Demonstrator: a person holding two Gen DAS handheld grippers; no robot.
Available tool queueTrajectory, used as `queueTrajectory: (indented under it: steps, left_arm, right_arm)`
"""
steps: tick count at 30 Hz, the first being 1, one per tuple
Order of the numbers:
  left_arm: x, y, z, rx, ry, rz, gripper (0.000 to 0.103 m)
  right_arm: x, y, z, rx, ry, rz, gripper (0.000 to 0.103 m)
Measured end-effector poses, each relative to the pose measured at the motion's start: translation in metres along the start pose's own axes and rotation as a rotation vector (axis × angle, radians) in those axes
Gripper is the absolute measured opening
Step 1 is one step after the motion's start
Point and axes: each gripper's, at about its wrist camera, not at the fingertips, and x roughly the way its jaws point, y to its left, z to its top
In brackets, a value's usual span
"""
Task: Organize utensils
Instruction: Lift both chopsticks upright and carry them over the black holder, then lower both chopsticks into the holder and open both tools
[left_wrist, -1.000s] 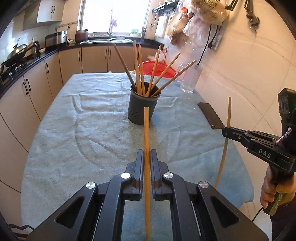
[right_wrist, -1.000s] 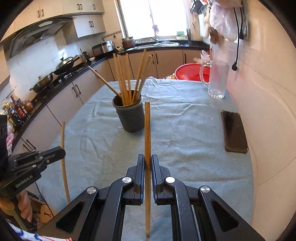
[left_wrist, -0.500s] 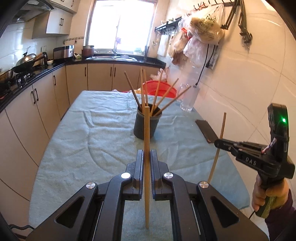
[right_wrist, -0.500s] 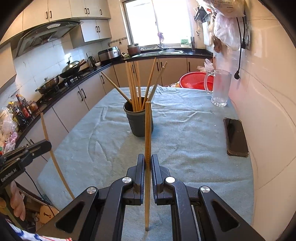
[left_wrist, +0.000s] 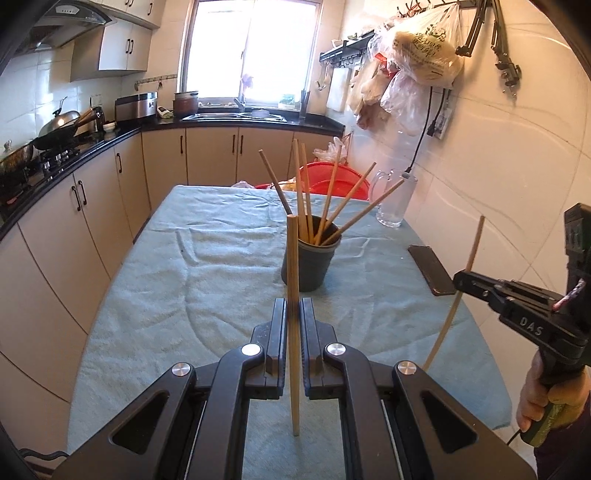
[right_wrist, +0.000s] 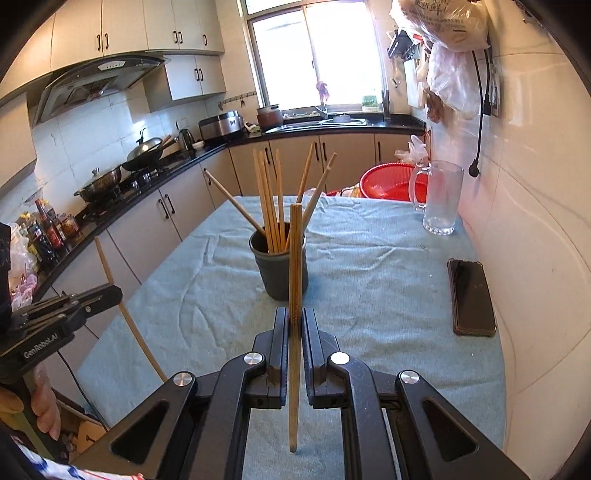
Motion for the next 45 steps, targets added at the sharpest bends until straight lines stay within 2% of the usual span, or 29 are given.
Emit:
queueTrajectory:
  steps: [11,22,29,38,42,45]
  left_arm:
    - [0.015,-0.001,0.013,0.036,0.026,0.034,0.006]
    - [0.022,0.004,0.028,0.048,0.022,0.014,0.006]
    - [0.004,0.011,0.058,0.025,-0.057,-0.045,0.006]
    - [-0.011,0.017,0.119,-0.03,-0.156,-0.147,0.006]
    - [-0.003,0.012,0.144,-0.037,-0.219,-0.125,0.006]
    - [0.011,0.008,0.156,-0.044,-0.237,-0.125,0.006]
  right_arm:
    - [0.006,-0.004,0.021,0.03,-0.038,0.014,0.007]
    - [0.015,-0.005,0.048,0.066,-0.086,0.047,0.007]
    - [0.014,-0.001,0.077,0.077,-0.146,0.061,0.007]
    - [0.016,-0.001,0.123,0.113,-0.249,0.081,0.007]
    - [0.024,0.002,0.142,0.117,-0.312,0.047,0.007]
    - [0.036,0.003,0.151,0.124,-0.326,0.024,0.007]
